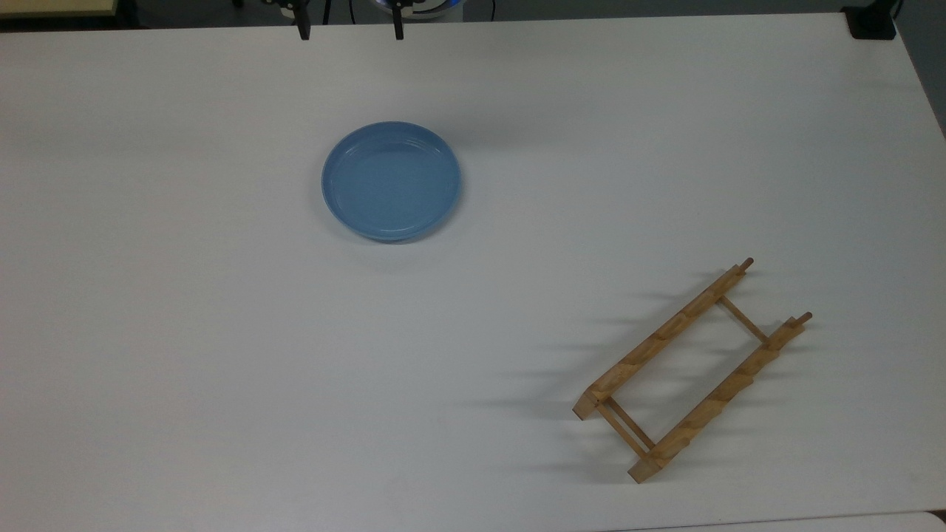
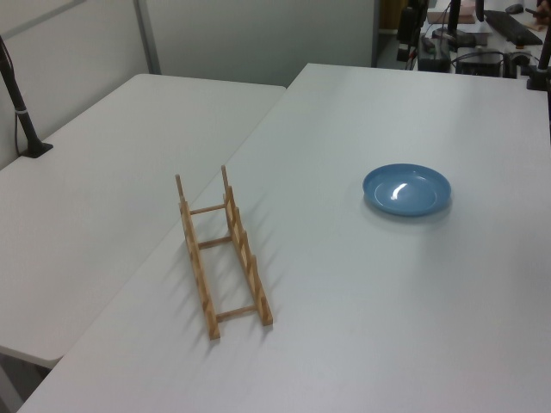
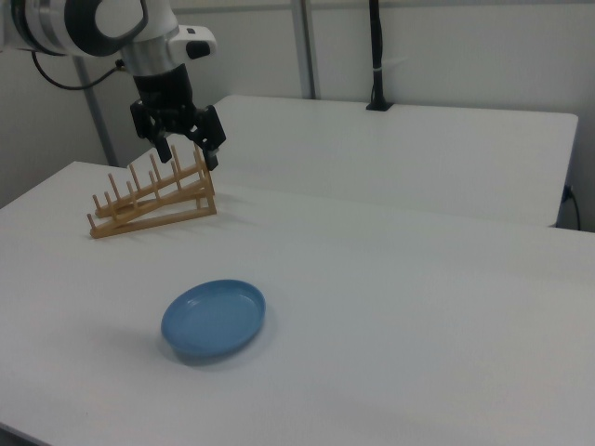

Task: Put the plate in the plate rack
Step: 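Move the gripper from above the rack toward the blue plate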

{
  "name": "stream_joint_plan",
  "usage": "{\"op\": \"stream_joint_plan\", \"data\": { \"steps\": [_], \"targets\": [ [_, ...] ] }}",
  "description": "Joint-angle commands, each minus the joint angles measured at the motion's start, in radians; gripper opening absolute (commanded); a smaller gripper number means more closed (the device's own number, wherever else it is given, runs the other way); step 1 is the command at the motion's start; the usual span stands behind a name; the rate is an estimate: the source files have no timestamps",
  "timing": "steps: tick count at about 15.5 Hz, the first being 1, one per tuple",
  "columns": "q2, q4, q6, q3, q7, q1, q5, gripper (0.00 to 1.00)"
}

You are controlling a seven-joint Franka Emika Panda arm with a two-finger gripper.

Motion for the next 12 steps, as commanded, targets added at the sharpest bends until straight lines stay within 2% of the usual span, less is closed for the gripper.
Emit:
{"op": "stream_joint_plan", "data": {
  "steps": [1,6,12],
  "targets": [
    [-0.008,-0.015,-0.069,-0.008,-0.323,-0.052,-0.063,1.0],
    [0.003,-0.081,-0.028,-0.024,-0.368,-0.129,-0.071,1.0],
    [0.01,-0.376,0.377,-0.025,-0.305,-0.144,-0.068,0.97]
  ]
}}
